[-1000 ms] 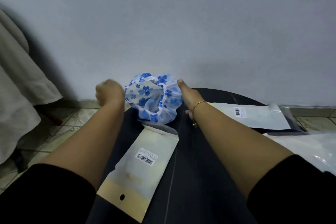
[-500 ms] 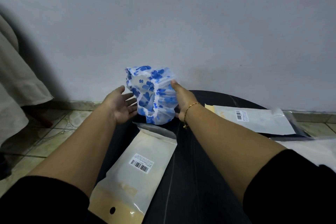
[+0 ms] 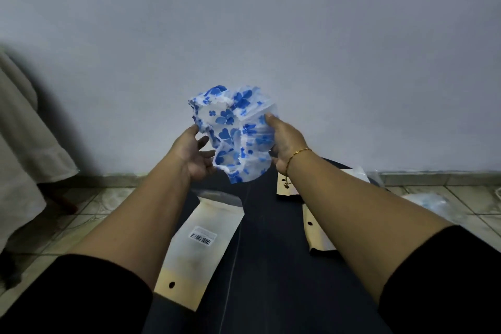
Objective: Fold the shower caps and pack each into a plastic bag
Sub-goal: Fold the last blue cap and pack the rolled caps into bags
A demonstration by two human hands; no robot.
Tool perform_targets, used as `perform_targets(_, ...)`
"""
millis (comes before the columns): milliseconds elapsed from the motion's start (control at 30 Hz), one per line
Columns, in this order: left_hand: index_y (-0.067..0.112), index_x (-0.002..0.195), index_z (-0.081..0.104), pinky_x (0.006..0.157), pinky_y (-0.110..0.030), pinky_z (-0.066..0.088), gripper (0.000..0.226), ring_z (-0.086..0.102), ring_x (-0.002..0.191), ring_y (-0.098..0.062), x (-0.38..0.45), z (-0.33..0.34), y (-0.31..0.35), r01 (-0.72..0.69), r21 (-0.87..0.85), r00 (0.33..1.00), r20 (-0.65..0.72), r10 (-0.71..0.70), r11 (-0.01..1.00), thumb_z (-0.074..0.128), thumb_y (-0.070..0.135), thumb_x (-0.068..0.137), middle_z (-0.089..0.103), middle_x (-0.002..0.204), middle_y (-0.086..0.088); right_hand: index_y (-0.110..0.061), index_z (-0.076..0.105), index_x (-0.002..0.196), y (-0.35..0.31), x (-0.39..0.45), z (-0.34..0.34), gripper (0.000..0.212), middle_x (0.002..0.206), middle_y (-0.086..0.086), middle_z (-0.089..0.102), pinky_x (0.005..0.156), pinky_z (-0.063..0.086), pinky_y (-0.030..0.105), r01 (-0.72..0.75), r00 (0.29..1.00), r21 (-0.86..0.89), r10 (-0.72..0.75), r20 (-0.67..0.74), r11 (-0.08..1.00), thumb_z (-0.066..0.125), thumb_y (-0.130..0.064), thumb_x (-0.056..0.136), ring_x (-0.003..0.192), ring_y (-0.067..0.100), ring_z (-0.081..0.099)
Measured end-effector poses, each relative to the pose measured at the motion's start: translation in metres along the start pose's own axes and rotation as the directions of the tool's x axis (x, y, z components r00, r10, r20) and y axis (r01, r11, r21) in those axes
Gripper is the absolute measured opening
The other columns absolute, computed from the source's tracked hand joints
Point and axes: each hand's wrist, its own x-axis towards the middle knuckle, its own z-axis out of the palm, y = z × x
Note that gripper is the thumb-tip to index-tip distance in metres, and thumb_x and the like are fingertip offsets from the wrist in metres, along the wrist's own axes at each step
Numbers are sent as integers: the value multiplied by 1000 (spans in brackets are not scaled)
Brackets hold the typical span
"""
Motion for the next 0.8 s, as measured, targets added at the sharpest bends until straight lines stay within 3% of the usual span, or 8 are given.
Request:
perform_targets(133,13,126,45,99,-46,45,67,63,104,-32,-38,18,-17,80,-11,996,44,-79,997,58,59,79,62,115,-12,-21,61,94,-3,-43,-28,22,101,4,67,62,54,32,-4,1000,68,6,-19,998,61,-41,86,88,23,66)
perform_targets(233,14,101,64,77,-31,49,60,63,87,-22,-70,27,-40,131,91,987,80,-138,987,57,67,74,66,106,-4,-19,64,99,6,-74,-51,25,103,3,69,74,56,37,-19,999,122,22,-27,992,62,-40,86,91,23,67)
perform_targets(333,20,82,63,72,-29,40,44,58,76,-15,-96,28,-72,120,184,989,67,-134,976,55,64,79,64,87,2,-18,66,104,24,-101,-79,26,104,4,69,80,56,41,-76,995,161,86,-57,984,61,-38,87,92,24,67)
perform_targets(467,24,77,57,52,-23,36,25,52,56,-8,-117,17,-120,33,186,999,-19,-30,982,56,45,88,52,67,7,-11,65,111,56,-129,-118,34,108,11,70,90,50,52,-164,976,233,192,-99,958,62,-33,86,98,32,66)
perform_targets(567,18,82,62,40,-18,39,20,49,52,-10,-136,-1,-150,-32,225,994,-97,55,974,58,35,91,58,64,0,-8,65,112,79,-150,-143,31,103,12,71,86,53,48,-174,962,240,217,-163,955,60,-29,88,93,30,68)
perform_targets(667,8,89,62,37,-19,40,22,51,52,-16,-153,-24,-171,0,332,980,-188,67,943,52,27,95,60,71,-9,-7,64,106,102,-167,-166,22,89,10,72,65,57,37,-189,940,225,243,-241,956,55,-21,92,73,26,68)
perform_targets(800,3,82,60,44,-25,44,28,52,53,-22,-169,-47,-186,10,536,952,-264,157,844,48,23,97,61,73,-13,-2,66,92,111,-181,-192,19,99,21,67,78,54,50,-242,914,77,254,-317,967,55,-18,92,81,36,65)
